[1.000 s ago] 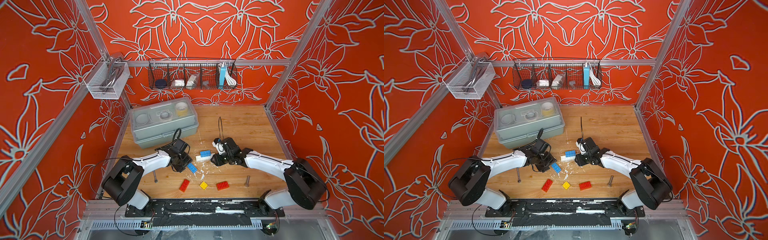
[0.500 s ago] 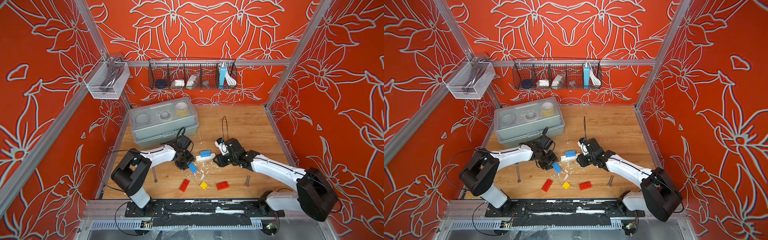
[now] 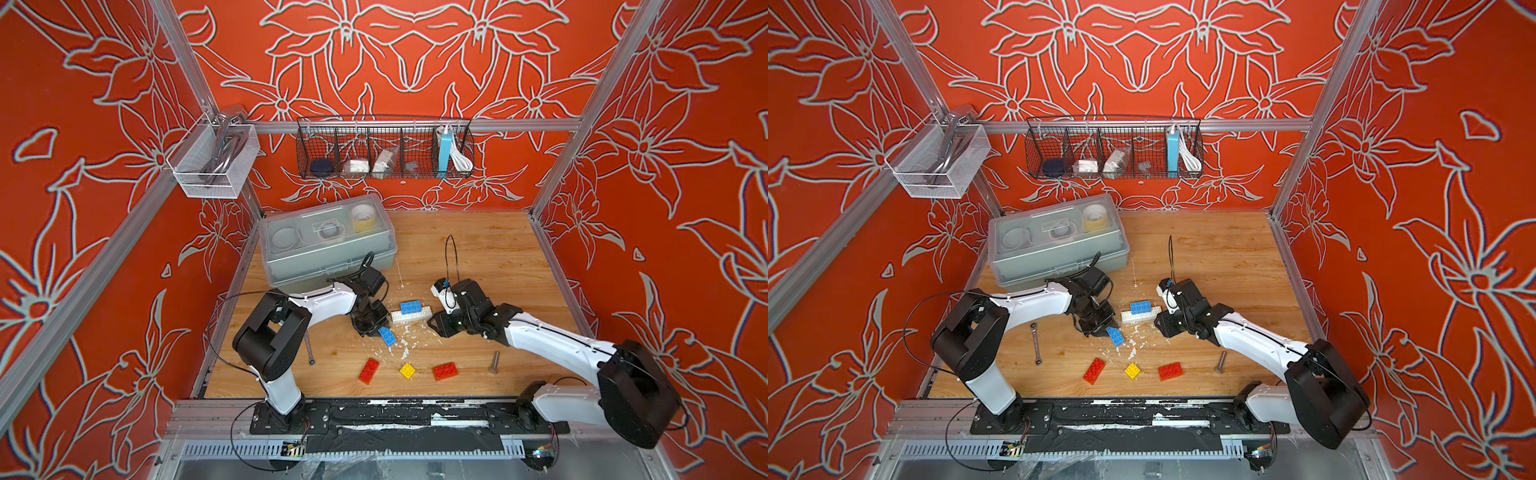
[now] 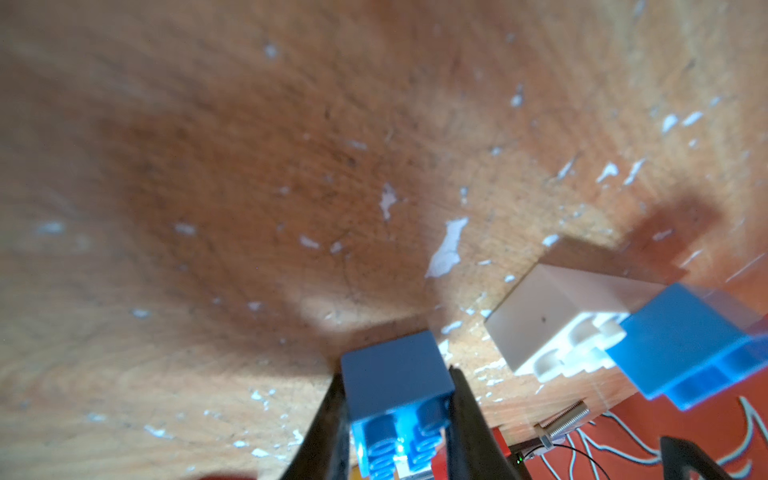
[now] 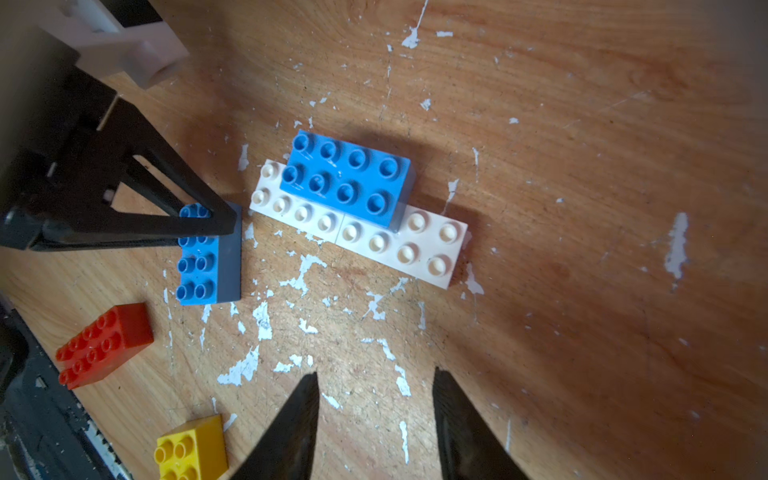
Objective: Assemble a small pinwheel with lego
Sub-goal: Pick up the lego brick from the center of the board, then adjust the lego brick at the center of the board.
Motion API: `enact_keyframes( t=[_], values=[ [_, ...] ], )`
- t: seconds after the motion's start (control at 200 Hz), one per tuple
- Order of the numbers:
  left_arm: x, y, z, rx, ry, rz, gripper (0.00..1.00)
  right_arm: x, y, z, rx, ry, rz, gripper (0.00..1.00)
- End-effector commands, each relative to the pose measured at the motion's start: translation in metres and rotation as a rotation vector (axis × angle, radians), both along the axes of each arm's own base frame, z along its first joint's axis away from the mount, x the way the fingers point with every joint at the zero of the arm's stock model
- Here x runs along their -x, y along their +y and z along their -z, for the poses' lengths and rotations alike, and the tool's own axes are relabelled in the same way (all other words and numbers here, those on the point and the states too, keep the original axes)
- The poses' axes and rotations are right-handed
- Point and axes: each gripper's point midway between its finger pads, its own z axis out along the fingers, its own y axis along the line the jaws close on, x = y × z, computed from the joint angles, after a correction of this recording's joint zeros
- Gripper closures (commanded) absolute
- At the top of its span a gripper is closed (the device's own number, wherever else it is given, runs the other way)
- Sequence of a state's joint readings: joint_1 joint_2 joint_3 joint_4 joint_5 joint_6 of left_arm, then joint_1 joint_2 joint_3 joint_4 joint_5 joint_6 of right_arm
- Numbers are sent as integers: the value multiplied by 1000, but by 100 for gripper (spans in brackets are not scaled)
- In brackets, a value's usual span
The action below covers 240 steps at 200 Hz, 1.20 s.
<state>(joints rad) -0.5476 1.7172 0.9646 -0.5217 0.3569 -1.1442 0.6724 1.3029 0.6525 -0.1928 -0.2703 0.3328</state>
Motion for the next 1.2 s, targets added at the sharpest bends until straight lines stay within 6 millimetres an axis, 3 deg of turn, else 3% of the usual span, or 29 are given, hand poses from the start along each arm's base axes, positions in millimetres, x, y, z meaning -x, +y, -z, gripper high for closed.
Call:
enact_keyframes(
  t=[0.0, 0.28, 0.691, 0.821, 0.981, 1.196],
  values=[
    [45, 45, 33, -207, 155, 42, 80, 3, 7, 9, -35, 51, -11, 52],
    [8, 35, -26, -165, -12, 69, 86, -11, 11, 35, -9, 87, -3, 52],
    [-18, 13, -49, -102, -53, 51, 88, -48, 9, 42, 56, 46, -42, 53],
    [-28, -1, -52, -39, -62, -9, 89, -50, 13, 28, 43, 34, -70, 54],
    [-39, -10, -56, -19, -69, -71, 95, -46, 14, -12, -34, -56, -69, 55],
    [-51, -12, -58, -19, -95, -121, 97, -46, 35, -41, -87, -105, -163, 56]
  ],
)
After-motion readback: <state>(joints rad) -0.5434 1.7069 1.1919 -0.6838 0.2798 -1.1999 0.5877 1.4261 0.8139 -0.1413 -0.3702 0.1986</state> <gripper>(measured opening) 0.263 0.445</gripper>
